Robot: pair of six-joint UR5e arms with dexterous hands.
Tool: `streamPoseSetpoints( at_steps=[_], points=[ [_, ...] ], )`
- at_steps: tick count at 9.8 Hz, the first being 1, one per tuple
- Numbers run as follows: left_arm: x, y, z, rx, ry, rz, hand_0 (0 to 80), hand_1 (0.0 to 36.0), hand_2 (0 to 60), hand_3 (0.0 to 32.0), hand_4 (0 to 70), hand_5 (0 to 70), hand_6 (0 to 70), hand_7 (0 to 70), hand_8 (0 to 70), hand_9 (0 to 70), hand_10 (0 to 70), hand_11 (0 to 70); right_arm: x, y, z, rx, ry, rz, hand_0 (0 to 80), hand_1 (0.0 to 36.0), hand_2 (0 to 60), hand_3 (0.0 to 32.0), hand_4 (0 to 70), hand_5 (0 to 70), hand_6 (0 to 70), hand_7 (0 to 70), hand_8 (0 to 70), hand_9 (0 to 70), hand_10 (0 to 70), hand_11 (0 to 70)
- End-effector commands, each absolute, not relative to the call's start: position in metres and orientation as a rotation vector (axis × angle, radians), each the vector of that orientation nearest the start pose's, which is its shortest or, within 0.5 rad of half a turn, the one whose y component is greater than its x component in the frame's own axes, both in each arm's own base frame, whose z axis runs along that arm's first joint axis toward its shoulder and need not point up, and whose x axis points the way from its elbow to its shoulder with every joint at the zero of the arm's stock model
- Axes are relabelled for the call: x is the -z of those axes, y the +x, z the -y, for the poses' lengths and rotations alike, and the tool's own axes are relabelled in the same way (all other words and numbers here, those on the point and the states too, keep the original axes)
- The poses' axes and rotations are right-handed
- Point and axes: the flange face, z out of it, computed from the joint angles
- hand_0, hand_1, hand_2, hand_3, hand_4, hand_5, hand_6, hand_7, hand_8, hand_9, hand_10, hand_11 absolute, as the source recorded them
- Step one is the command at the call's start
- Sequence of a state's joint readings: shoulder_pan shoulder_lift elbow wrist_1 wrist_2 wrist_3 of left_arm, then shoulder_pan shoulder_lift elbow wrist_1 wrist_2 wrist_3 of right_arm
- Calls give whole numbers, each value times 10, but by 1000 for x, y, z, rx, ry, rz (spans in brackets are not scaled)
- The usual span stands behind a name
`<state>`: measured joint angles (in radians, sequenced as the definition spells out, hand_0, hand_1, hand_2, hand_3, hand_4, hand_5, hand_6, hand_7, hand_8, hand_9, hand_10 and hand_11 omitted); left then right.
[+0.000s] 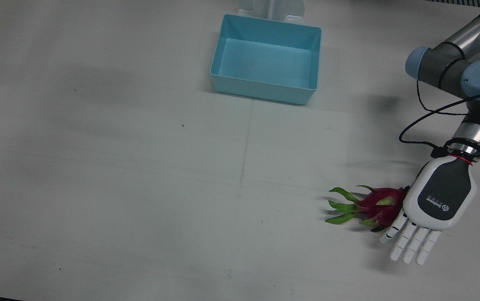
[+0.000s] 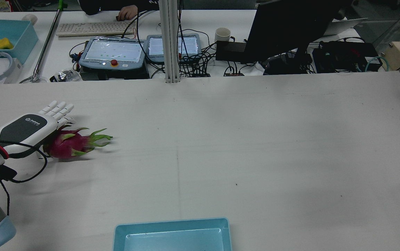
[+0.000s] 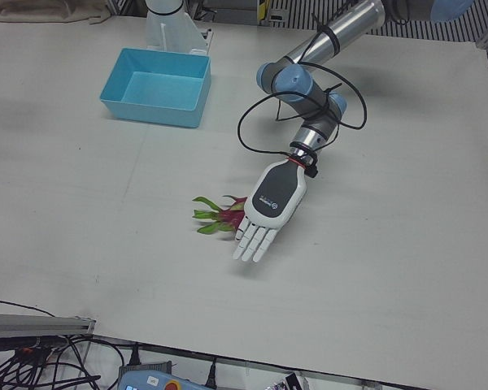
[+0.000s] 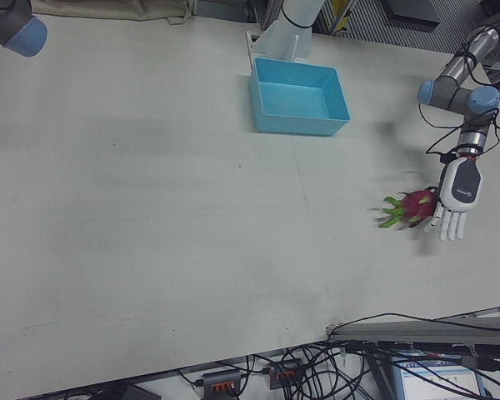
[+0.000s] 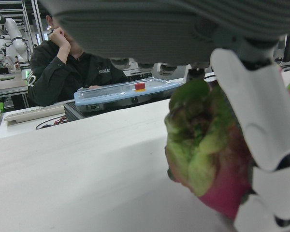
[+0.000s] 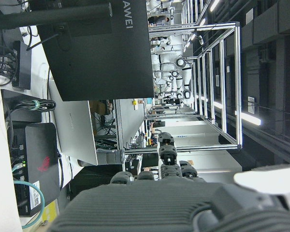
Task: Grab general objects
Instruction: 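Close the left hand's fingers to grip the dragon fruit, then lift the dragon fruit with the left hand and carry it toward the blue tray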
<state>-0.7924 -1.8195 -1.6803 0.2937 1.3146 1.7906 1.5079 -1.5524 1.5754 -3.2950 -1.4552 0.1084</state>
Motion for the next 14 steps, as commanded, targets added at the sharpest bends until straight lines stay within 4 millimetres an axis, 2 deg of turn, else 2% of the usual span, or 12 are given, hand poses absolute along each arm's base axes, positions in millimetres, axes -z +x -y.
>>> streamPoseSetpoints(
  at_steps=[1, 3, 5, 6, 7, 10, 11, 12, 14],
  points=[
    [-528, 290, 520, 650, 974, -1359, 662, 356, 186, 0, 0, 306, 0, 37, 0, 0, 0, 0, -690, 114, 493, 2276, 39, -2004, 0, 0, 0, 0, 0, 0, 0, 0, 0, 0, 0, 0],
    [-526, 291, 520, 650, 968, -1357, 609, 326, 203, 0, 5, 357, 0, 44, 0, 0, 0, 0, -690, 114, 493, 2276, 39, -2004, 0, 0, 0, 0, 0, 0, 0, 0, 0, 0, 0, 0],
    [-527, 291, 520, 649, 975, -1364, 602, 318, 245, 0, 134, 425, 0, 61, 0, 0, 0, 0, -690, 114, 493, 2275, 38, -2003, 0, 0, 0, 0, 0, 0, 0, 0, 0, 0, 0, 0],
    [-529, 290, 520, 649, 977, -1362, 609, 347, 360, 0, 183, 451, 0, 73, 0, 0, 0, 0, -690, 114, 493, 2276, 39, -2004, 0, 0, 0, 0, 0, 0, 0, 0, 0, 0, 0, 0],
    [-529, 289, 520, 649, 978, -1364, 596, 360, 600, 0, 215, 480, 0, 86, 0, 3, 0, 0, -690, 114, 493, 2275, 38, -2003, 0, 0, 0, 0, 0, 0, 0, 0, 0, 0, 0, 0],
    [-529, 290, 520, 653, 979, -1378, 520, 360, 600, 0, 309, 537, 0, 108, 0, 7, 0, 0, -690, 114, 493, 2275, 38, -2003, 0, 0, 0, 0, 0, 0, 0, 0, 0, 0, 0, 0],
    [-519, 289, 520, 654, 983, -1404, 521, 360, 600, 0, 326, 536, 4, 126, 0, 11, 0, 0, -690, 114, 493, 2276, 39, -2004, 0, 0, 0, 0, 0, 0, 0, 0, 0, 0, 0, 0],
    [-496, 286, 517, 649, 999, -1449, 532, 360, 600, 0, 318, 508, 21, 151, 0, 16, 0, 0, -690, 114, 493, 2276, 39, -2004, 0, 0, 0, 0, 0, 0, 0, 0, 0, 0, 0, 0],
    [-450, 281, 506, 666, 954, -1532, 514, 360, 600, 0, 288, 465, 22, 149, 0, 15, 0, 24, -690, 114, 493, 2275, 38, -2003, 0, 0, 0, 0, 0, 0, 0, 0, 0, 0, 0, 0]
  ],
)
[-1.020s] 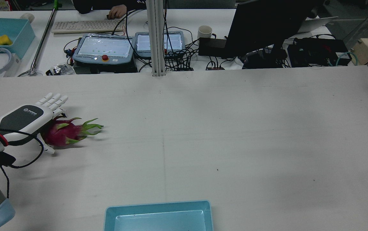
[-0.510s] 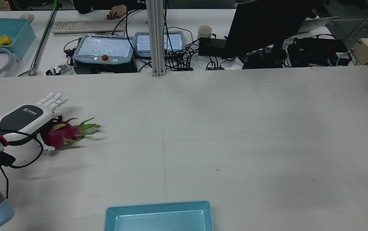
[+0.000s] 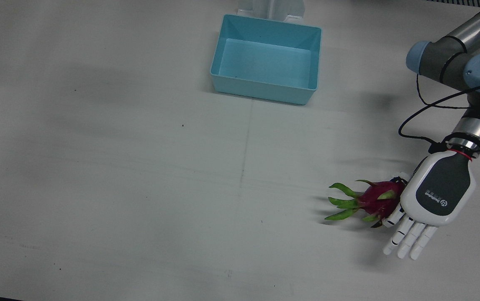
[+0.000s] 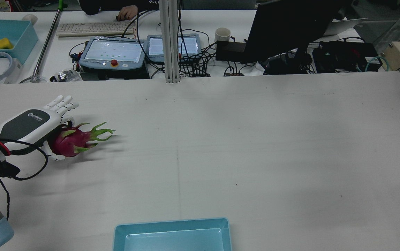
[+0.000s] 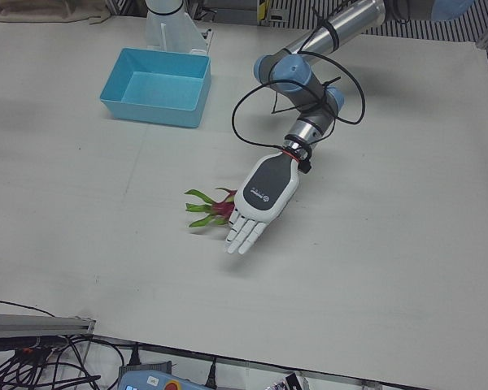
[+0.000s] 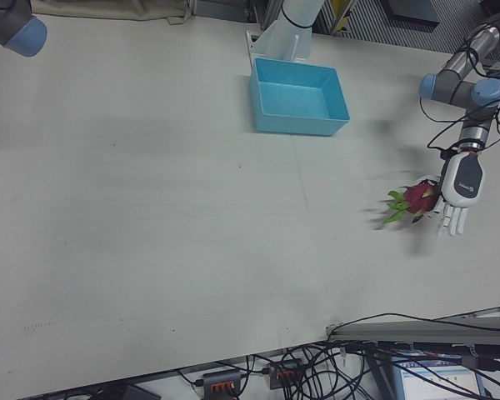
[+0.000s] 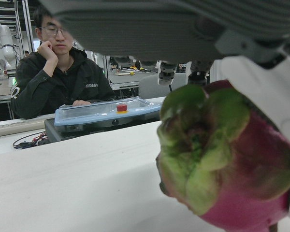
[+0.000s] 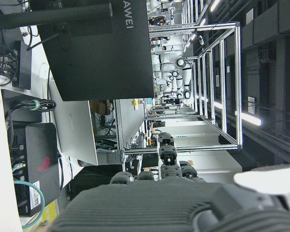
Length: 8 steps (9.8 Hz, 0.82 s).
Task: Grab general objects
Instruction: 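Lift the dragon fruit with the left hand and carry it toward the blue tray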
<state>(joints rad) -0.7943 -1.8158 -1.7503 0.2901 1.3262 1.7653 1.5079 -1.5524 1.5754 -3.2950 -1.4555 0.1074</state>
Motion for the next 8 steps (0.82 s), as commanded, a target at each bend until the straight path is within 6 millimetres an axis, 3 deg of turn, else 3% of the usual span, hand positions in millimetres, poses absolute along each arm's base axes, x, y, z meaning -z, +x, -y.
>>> streamPoseSetpoints(
  at_steps=[1, 3, 5, 7, 8],
  points=[
    [-423, 285, 505, 659, 914, -1584, 517, 360, 600, 0, 296, 469, 17, 144, 0, 14, 0, 29, -690, 114, 493, 2276, 39, -2004, 0, 0, 0, 0, 0, 0, 0, 0, 0, 0, 0, 0],
    [-354, 307, 507, 576, 744, -1704, 522, 360, 600, 0, 294, 463, 11, 139, 0, 13, 9, 44, -690, 114, 493, 2276, 39, -2004, 0, 0, 0, 0, 0, 0, 0, 0, 0, 0, 0, 0],
    [-287, 317, 497, 548, 712, -1739, 541, 360, 600, 0, 328, 494, 17, 154, 0, 16, 0, 10, -690, 114, 493, 2276, 39, -2004, 0, 0, 0, 0, 0, 0, 0, 0, 0, 0, 0, 0],
    [-239, 329, 486, 431, 590, -1816, 530, 360, 600, 0, 307, 479, 10, 142, 0, 14, 0, 25, -691, 114, 493, 2277, 39, -2002, 0, 0, 0, 0, 0, 0, 0, 0, 0, 0, 0, 0],
    [-229, 332, 481, 407, 524, -1852, 534, 360, 600, 0, 303, 483, 13, 147, 0, 15, 0, 16, -691, 114, 493, 2277, 39, -2002, 0, 0, 0, 0, 0, 0, 0, 0, 0, 0, 0, 0]
  ],
)
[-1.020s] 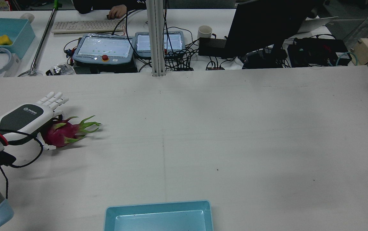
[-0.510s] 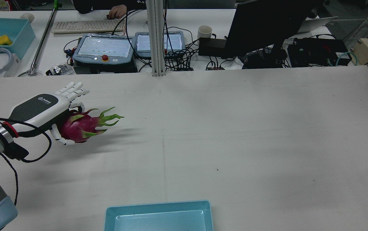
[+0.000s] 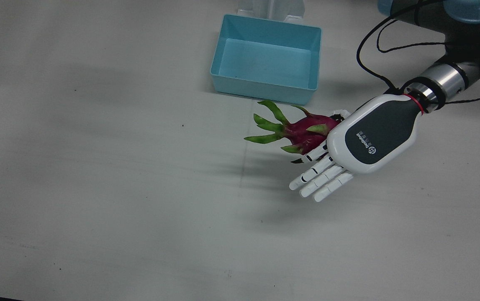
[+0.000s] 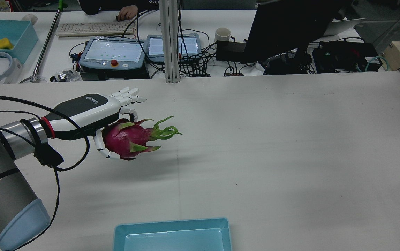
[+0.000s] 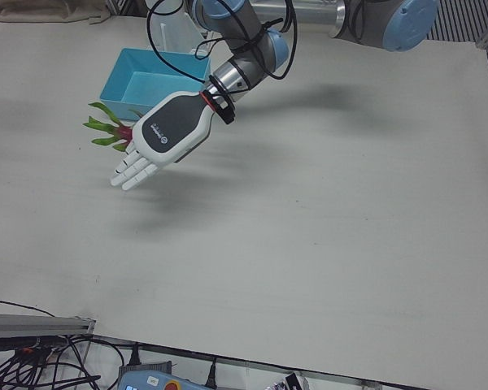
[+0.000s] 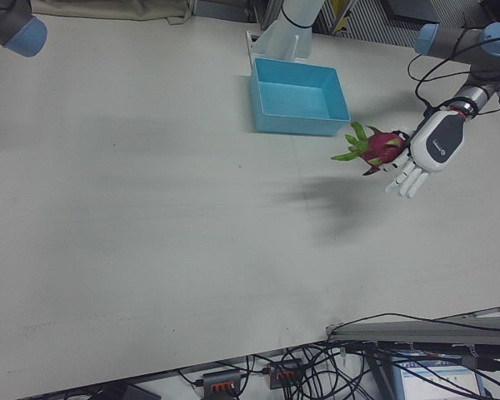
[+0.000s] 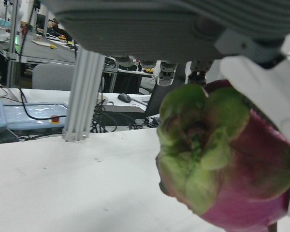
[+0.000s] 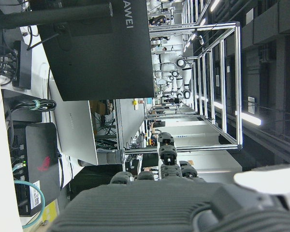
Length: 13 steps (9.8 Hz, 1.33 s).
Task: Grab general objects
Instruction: 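Lift the dragon fruit with the left hand and carry it toward the blue tray, then lower the dragon fruit into the blue tray and open the left hand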
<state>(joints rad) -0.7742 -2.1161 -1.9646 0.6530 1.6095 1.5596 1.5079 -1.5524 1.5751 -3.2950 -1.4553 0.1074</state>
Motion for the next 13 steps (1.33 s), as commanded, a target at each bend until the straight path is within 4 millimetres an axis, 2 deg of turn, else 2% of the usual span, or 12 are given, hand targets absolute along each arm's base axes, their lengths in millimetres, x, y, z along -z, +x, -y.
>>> streamPoseSetpoints(
  at_steps=[1, 3, 4, 5, 7, 9, 11, 13],
  points=[
    [-221, 332, 474, 388, 502, -1874, 542, 360, 600, 0, 302, 487, 11, 152, 0, 16, 0, 6, -691, 114, 493, 2276, 39, -2001, 0, 0, 0, 0, 0, 0, 0, 0, 0, 0, 0, 0],
    [-208, 339, 443, 349, 459, -1897, 552, 360, 600, 0, 293, 476, 0, 151, 0, 16, 0, 0, -691, 113, 493, 2277, 42, -2002, 0, 0, 0, 0, 0, 0, 0, 0, 0, 0, 0, 0],
    [-199, 344, 419, 312, 421, -1911, 550, 360, 600, 0, 290, 473, 0, 148, 0, 15, 0, 0, -691, 113, 493, 2277, 42, -2002, 0, 0, 0, 0, 0, 0, 0, 0, 0, 0, 0, 0],
    [-195, 348, 404, 288, 401, -1921, 556, 360, 600, 0, 295, 477, 0, 148, 0, 15, 0, 0, -691, 113, 493, 2277, 42, -2002, 0, 0, 0, 0, 0, 0, 0, 0, 0, 0, 0, 0],
    [-193, 360, 387, 263, 369, -1929, 600, 360, 600, 0, 313, 487, 0, 157, 0, 17, 0, 0, -691, 113, 493, 2277, 40, -2001, 0, 0, 0, 0, 0, 0, 0, 0, 0, 0, 0, 0],
    [-190, 380, 366, 258, 342, -1948, 624, 360, 600, 0, 328, 498, 0, 168, 0, 19, 0, 0, -691, 113, 493, 2277, 42, -2002, 0, 0, 0, 0, 0, 0, 0, 0, 0, 0, 0, 0],
    [-188, 391, 355, 242, 320, -1964, 625, 360, 600, 0, 325, 497, 0, 173, 0, 20, 0, 0, -691, 113, 493, 2277, 42, -2002, 0, 0, 0, 0, 0, 0, 0, 0, 0, 0, 0, 0],
    [-184, 401, 334, 231, 293, -1987, 628, 360, 600, 0, 330, 496, 0, 176, 0, 21, 0, 0, -691, 113, 493, 2277, 42, -2002, 0, 0, 0, 0, 0, 0, 0, 0, 0, 0, 0, 0]
  ],
)
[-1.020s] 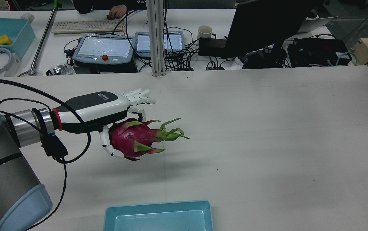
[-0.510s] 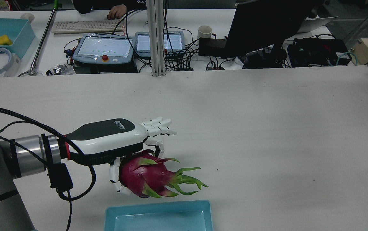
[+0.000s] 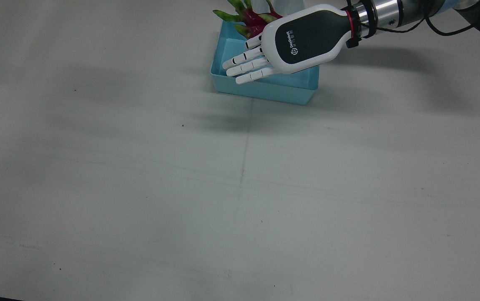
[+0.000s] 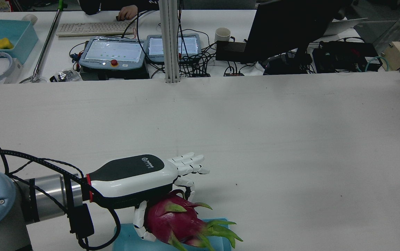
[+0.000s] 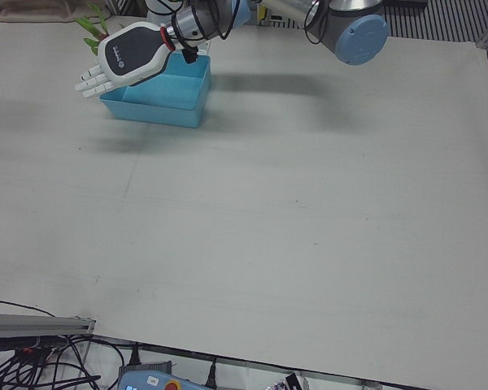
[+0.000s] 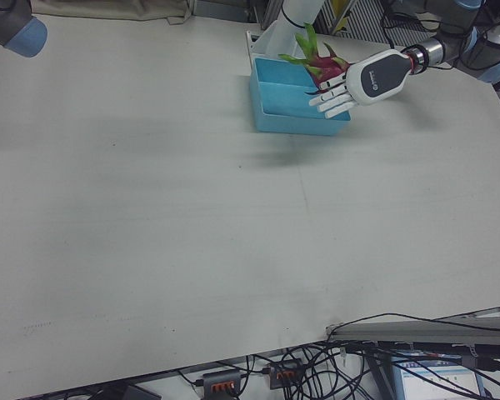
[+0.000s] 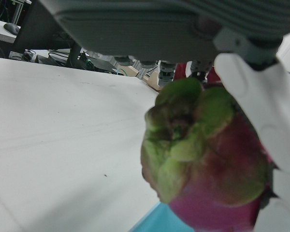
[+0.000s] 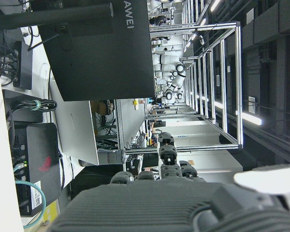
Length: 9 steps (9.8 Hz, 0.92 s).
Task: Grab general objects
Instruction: 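Lower the dragon fruit into the blue tray and open the left hand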
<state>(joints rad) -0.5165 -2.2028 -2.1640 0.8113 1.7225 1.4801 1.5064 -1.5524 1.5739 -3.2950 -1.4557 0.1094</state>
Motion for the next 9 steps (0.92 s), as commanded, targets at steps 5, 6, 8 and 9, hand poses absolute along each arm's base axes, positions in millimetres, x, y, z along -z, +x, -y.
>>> streamPoseSetpoints(
  at_steps=[5, 6, 8, 9],
  points=[
    [-188, 424, 303, 196, 226, -1989, 511, 172, 0, 202, 0, 43, 0, 36, 0, 0, 0, 0, -691, 114, 493, 2276, 41, -2001, 0, 0, 0, 0, 0, 0, 0, 0, 0, 0, 0, 0],
    [-192, 424, 301, 188, 234, -1980, 500, 125, 0, 320, 0, 0, 0, 26, 0, 0, 0, 0, -691, 113, 493, 2277, 42, -2002, 0, 0, 0, 0, 0, 0, 0, 0, 0, 0, 0, 0],
    [-193, 426, 300, 173, 254, -1974, 487, 80, 0, 320, 0, 0, 0, 23, 0, 0, 0, 0, -691, 113, 493, 2277, 40, -2001, 0, 0, 0, 0, 0, 0, 0, 0, 0, 0, 0, 0],
    [-193, 426, 300, 173, 254, -1974, 485, 74, 0, 320, 0, 0, 0, 26, 0, 0, 0, 0, -691, 113, 493, 2277, 42, -2002, 0, 0, 0, 0, 0, 0, 0, 0, 0, 0, 0, 0]
  ],
)
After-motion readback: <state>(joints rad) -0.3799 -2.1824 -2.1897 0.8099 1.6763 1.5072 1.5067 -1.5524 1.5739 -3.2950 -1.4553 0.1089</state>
